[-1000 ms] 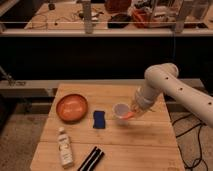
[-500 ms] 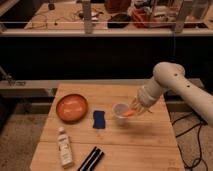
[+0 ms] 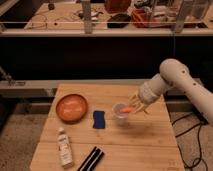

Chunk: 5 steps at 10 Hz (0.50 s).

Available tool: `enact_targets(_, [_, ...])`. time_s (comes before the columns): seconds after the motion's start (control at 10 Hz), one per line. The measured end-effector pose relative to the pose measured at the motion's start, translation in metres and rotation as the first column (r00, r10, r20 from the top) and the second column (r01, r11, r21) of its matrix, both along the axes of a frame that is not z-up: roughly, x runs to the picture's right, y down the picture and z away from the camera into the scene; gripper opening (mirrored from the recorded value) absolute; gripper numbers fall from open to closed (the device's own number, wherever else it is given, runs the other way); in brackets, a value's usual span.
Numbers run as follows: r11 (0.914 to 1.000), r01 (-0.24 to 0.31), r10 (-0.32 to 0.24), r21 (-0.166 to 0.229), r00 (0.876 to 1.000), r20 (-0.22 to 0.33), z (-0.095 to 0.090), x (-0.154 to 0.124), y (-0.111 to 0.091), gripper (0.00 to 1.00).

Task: Place the pepper in the ceramic cup

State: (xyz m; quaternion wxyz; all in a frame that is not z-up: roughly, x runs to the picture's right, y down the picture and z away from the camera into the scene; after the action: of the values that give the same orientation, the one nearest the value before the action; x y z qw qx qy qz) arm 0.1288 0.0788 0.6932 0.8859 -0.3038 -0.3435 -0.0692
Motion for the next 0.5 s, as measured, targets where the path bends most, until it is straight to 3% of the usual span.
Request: enact_targets(0.5, [0.9918, -0.125, 0.126, -0.024, 0.992, 0.012, 0.008, -0.036, -0.018, 0.04])
